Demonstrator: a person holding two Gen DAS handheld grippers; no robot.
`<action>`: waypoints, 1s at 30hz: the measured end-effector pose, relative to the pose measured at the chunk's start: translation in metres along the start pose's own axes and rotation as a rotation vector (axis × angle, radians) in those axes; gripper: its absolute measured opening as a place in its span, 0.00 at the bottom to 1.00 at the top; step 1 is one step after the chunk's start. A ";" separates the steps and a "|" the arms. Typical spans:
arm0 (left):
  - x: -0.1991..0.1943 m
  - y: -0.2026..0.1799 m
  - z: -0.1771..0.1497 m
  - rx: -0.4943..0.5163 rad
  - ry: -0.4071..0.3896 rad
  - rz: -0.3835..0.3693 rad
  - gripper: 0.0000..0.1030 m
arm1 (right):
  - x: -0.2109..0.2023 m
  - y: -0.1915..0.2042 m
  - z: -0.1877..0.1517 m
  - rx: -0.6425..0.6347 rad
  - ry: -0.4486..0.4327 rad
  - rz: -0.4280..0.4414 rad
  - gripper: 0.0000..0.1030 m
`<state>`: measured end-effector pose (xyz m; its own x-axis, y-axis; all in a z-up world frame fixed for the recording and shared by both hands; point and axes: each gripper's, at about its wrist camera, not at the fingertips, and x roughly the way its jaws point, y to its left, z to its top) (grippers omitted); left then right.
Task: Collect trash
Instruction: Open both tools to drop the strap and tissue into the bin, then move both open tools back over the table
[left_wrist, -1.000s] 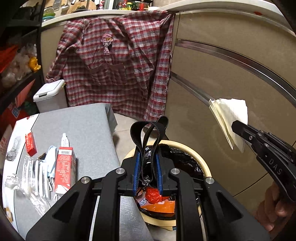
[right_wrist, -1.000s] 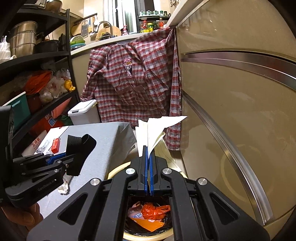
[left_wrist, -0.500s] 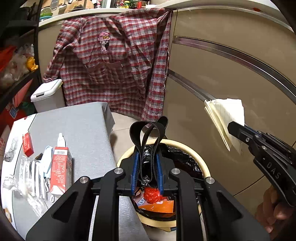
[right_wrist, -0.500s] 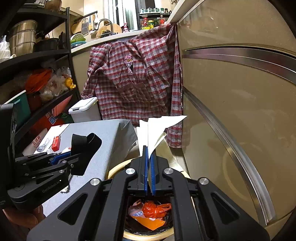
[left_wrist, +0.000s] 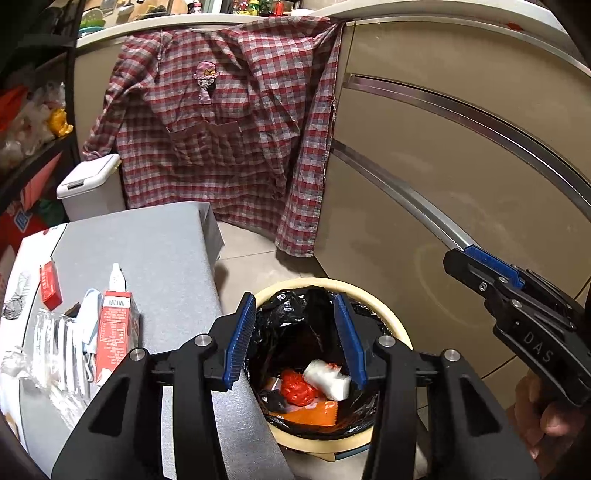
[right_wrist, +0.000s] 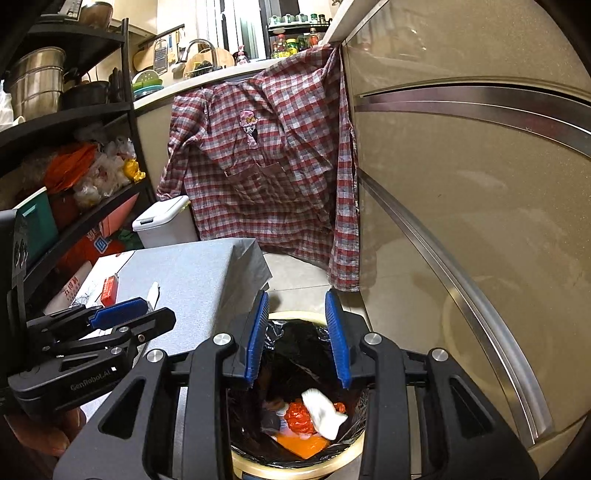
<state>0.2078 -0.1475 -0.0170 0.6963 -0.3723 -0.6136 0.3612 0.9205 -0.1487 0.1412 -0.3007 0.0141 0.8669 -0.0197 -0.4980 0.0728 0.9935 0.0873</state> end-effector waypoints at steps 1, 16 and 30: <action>0.000 0.000 0.000 0.000 -0.001 0.001 0.43 | 0.000 0.000 0.000 0.000 0.000 0.000 0.32; -0.018 0.031 -0.002 -0.014 -0.025 0.046 0.43 | -0.002 0.011 -0.001 -0.020 -0.006 0.010 0.32; -0.061 0.132 -0.005 -0.126 -0.053 0.161 0.43 | 0.005 0.081 0.000 -0.070 -0.008 0.099 0.32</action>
<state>0.2096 -0.0022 -0.0030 0.7716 -0.2221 -0.5961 0.1648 0.9749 -0.1498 0.1519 -0.2206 0.0187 0.8723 0.0781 -0.4827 -0.0478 0.9961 0.0747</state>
